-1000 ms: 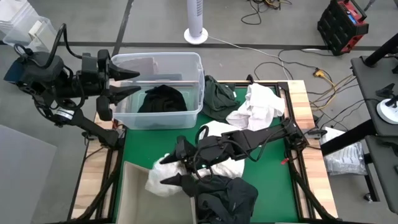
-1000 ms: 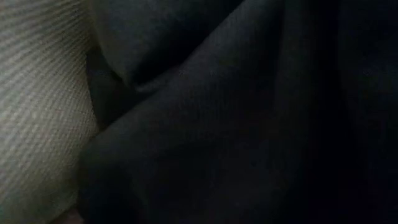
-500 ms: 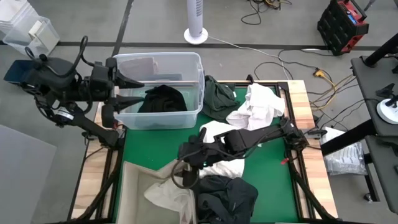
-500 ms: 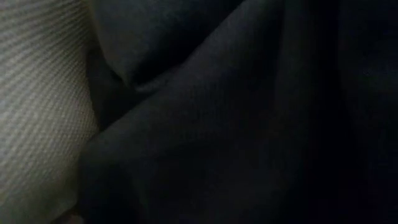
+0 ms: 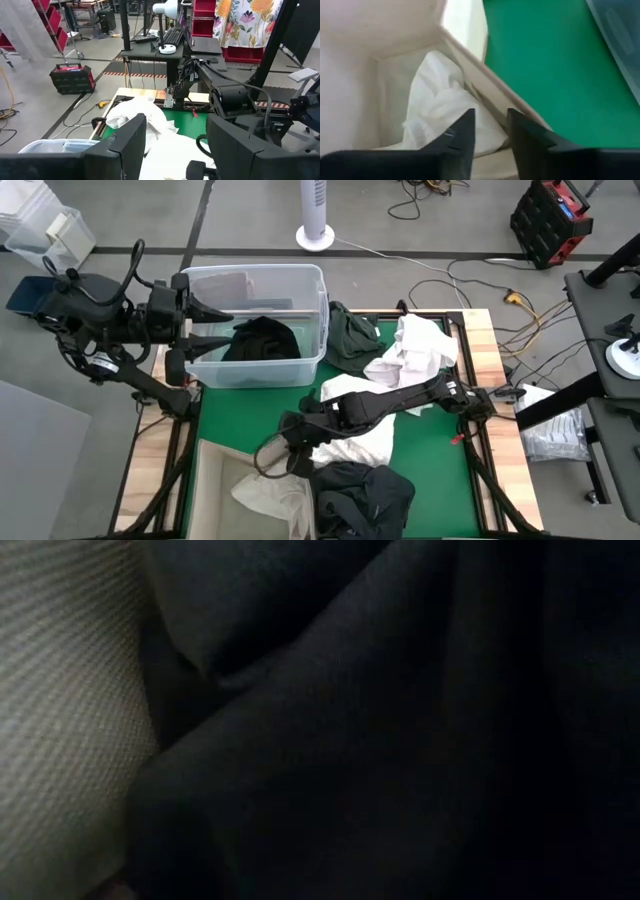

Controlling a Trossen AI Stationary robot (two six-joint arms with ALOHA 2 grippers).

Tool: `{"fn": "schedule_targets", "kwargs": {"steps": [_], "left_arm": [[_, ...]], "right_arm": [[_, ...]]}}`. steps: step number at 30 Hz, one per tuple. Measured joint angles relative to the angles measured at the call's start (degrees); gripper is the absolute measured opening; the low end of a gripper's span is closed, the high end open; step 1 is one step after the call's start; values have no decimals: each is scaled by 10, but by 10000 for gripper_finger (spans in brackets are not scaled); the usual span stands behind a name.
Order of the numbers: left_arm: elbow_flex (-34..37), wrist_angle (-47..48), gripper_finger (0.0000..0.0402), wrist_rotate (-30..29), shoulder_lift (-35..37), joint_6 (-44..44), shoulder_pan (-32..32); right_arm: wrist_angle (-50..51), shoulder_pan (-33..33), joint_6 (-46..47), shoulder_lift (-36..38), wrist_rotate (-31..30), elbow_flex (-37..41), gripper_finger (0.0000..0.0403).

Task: Sort clothes
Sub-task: Adjust the brown bin

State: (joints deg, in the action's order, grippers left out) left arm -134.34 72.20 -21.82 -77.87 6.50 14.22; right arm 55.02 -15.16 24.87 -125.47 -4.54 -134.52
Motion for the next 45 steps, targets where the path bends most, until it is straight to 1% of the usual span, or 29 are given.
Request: {"fn": "schedule_targets", "kwargs": {"steps": [5,7,11,14,18,22,25,30,35,36,38,41,43,45], "left_arm": [[0,9,184,0,0,0,0],[0,14,184,0,0,0,0],[0,20,184,-1,0,0,0],[0,23,184,-1,0,0,0],[0,23,184,-1,1,0,0],[0,23,184,-1,1,-7,0],[0,22,184,-1,1,-11,0],[0,21,184,-1,1,-11,0],[0,17,184,1,1,0,0],[0,20,184,11,1,11,0],[0,39,184,56,1,27,3],[4,69,183,117,-1,47,16],[12,93,177,131,-2,59,41],[26,116,166,133,-3,73,72]], "right_arm": [[0,14,1,-3,-10,0,24],[0,19,1,-3,-15,0,14],[0,30,10,-3,-15,0,13],[8,36,17,-3,-26,0,13],[63,44,59,-2,-74,-1,12],[94,49,65,-1,-77,-2,12],[85,45,64,-1,-75,-4,12],[32,35,27,4,-72,-4,12],[-8,35,21,15,-70,-4,12],[-19,35,17,19,-66,-4,12],[-40,34,9,25,-38,-4,12],[-71,24,-12,30,29,-5,12],[-82,15,-26,29,66,-5,12],[-74,6,-28,28,72,-5,12]]}}
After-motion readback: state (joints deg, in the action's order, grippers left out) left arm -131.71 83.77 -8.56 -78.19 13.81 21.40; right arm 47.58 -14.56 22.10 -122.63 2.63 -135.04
